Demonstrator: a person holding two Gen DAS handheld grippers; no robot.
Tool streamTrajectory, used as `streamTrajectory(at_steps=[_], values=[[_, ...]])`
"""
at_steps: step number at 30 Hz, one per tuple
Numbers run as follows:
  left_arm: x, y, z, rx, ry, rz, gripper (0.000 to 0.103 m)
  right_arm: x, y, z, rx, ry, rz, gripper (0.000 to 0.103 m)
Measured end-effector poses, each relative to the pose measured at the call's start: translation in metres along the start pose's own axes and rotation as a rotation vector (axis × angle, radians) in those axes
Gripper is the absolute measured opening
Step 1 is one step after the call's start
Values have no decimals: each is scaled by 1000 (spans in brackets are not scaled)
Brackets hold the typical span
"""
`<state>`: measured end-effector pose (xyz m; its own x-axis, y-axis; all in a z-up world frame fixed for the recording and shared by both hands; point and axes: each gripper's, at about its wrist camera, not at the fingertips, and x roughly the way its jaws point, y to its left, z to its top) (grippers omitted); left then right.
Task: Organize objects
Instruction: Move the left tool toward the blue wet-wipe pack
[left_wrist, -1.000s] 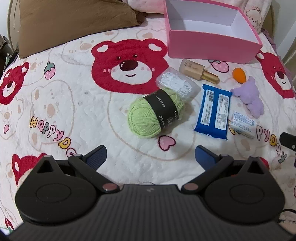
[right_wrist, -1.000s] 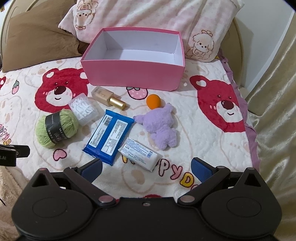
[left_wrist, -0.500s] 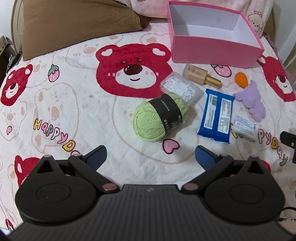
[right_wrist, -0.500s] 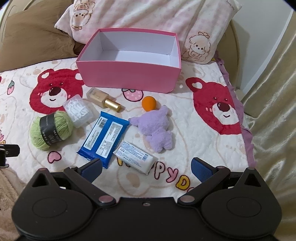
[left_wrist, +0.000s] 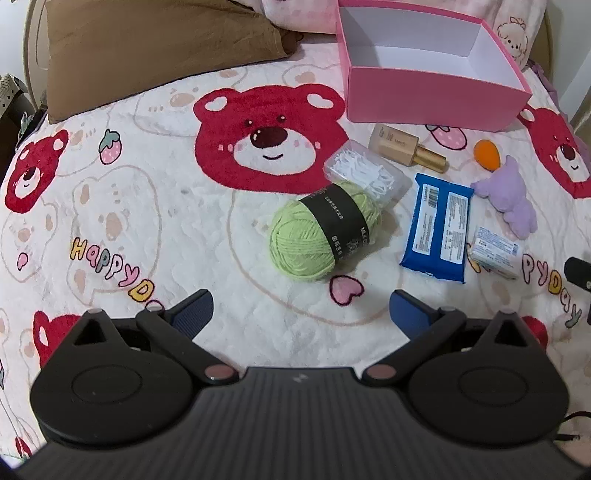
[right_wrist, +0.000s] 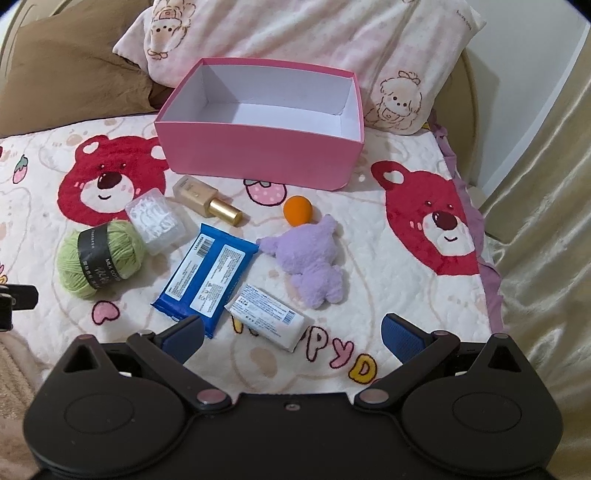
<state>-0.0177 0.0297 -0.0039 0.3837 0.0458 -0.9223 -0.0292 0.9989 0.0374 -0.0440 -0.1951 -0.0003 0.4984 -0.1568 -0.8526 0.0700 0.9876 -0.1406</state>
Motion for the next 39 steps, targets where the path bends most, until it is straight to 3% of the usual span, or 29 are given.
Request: streamTrajectory(at_steps=[12,21,24,28,31,35,39], values=[[-7,-4,0,36,-13,-14,103,-1,0,1,0,-1,2,103],[-26,-6,7,80,-68,-21,103,-10,-17,2,26,-20,91,103],[-26,-9,8,90,-82,-17,103,-11,-22,2,21,-64,139,103],[-11,-11,19,56,-63,-111,98,3,-37,2,49,-170,192,103],[1,-20,31,58,-95,-178,94,22,-50,3,114,-207,253,103],[20,-45,49,119,-145,-226,94,53,-45,6,71,-170,267,98],[47,-69,66,140,-141,-333,86,74,-27,3,16,-169,392,94]])
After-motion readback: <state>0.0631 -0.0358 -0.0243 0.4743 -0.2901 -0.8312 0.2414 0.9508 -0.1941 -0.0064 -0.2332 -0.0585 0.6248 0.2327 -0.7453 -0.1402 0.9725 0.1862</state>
